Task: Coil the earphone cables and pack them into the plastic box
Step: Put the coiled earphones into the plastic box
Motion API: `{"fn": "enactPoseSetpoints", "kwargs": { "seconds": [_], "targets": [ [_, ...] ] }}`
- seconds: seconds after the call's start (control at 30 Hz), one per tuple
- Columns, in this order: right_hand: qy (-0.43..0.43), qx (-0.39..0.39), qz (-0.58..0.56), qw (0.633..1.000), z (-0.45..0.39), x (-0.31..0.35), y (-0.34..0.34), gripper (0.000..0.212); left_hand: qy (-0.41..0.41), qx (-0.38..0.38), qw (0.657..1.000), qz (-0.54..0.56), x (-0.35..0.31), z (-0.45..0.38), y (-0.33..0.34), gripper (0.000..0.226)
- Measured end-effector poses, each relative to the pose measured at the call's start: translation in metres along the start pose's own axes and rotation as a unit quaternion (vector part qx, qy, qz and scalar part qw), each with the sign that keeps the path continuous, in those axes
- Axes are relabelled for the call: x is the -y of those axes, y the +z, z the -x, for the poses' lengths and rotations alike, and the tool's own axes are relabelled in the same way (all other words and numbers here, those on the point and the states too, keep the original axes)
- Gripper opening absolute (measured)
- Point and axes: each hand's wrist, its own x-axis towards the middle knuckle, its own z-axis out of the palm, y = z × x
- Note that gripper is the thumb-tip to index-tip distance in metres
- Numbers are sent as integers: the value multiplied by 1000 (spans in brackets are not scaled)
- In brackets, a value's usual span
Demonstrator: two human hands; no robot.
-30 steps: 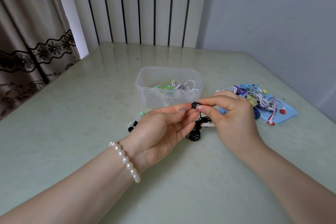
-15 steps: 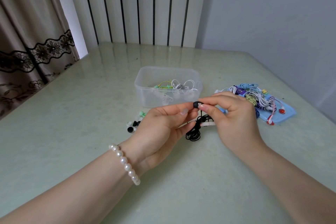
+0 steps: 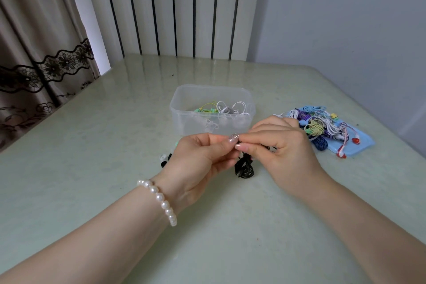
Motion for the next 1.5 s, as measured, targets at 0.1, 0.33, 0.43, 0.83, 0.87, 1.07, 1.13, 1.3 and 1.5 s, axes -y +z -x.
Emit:
{"fn": "enactPoseSetpoints", "kwargs": {
  "seconds": [0.1,0.33,0.43,0.83,0.87,1.07,1.13,1.3,1.5],
  "targets": [
    [82,21,-108,990,-3,-1,-7,15,-3,-7,999,-34,-2,-3,-5,14],
    [303,13,-30,952,-22,-25,-2,8,-7,25,992,-127,-2,2,0,13],
    [331,96,57,937,-25,-21,11,16,21,52,976,-213,5,4,3,15],
    [304,118,70,943,-19,-13,22,10,241,132,743,-610,22,3,-4,5],
    [308,100,36,945,-19,-13,21,10,244,131,738,-615,21,2,-6,5],
    [358,35,-219,907,-20,-11,-2,19,240,49,787,-566,-8,-6,-21,11],
    [365,22,-273,890,-20,-13,-7,18,228,-21,814,-534,-22,-13,-34,22],
    [367,-13,-351,861,-18,-12,-8,8,154,-73,792,-586,-38,-21,-59,20],
    [359,-22,-364,859,-16,-8,-7,14,88,-27,759,-645,-29,-22,-56,5]
  ]
}}
